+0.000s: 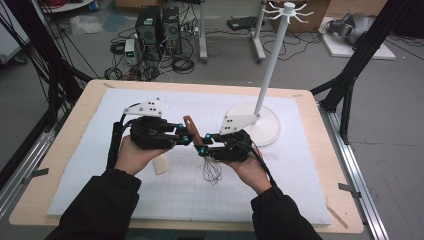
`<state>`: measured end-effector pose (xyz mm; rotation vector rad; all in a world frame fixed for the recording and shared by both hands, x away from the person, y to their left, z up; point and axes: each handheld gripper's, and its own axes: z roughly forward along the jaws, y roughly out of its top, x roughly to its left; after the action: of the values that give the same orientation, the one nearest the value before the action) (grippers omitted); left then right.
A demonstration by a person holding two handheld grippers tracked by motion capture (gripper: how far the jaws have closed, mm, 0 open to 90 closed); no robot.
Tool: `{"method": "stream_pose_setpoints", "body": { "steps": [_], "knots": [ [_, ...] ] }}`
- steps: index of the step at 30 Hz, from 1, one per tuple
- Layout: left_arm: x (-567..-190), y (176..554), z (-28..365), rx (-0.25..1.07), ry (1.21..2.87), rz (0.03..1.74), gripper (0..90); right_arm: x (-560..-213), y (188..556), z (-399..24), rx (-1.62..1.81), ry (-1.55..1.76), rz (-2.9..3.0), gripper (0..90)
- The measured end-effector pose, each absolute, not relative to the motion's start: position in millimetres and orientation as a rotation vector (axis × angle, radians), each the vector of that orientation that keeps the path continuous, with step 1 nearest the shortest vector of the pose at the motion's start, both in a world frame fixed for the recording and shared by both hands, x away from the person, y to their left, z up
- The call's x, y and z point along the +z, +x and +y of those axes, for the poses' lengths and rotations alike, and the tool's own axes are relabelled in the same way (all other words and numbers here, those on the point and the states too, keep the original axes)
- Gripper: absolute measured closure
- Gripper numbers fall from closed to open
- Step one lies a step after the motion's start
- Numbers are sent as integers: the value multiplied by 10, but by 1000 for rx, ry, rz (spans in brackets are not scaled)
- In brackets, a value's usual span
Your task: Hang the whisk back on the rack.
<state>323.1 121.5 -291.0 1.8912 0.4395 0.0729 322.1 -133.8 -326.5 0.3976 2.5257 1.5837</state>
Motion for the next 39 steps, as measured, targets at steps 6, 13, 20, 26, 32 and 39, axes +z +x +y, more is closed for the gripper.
{"method": "stream_pose_setpoints", "body": {
  "steps": [6, 13, 20, 26, 32, 39],
  "knots": [
    [-2896, 3218, 1185, 77, 1903, 424, 698, -3259, 3200, -1317, 1580, 372, 2534, 721],
    [-2864, 3209, 1151, 74, 1900, 399, 716, -3229, 3180, -1336, 1576, 347, 2535, 720],
    [-2859, 3210, 1140, 77, 1907, 396, 717, -3232, 3175, -1336, 1573, 351, 2532, 706],
    [-2860, 3211, 1134, 74, 1902, 397, 717, -3239, 3184, -1328, 1580, 345, 2527, 702],
    [-2856, 3203, 1127, 76, 1903, 393, 715, -3248, 3192, -1316, 1595, 354, 2536, 717],
    [-2848, 3167, 1181, 103, 1905, 399, 626, -3228, 3212, -1382, 1614, 398, 2538, 721]
  ]
}}
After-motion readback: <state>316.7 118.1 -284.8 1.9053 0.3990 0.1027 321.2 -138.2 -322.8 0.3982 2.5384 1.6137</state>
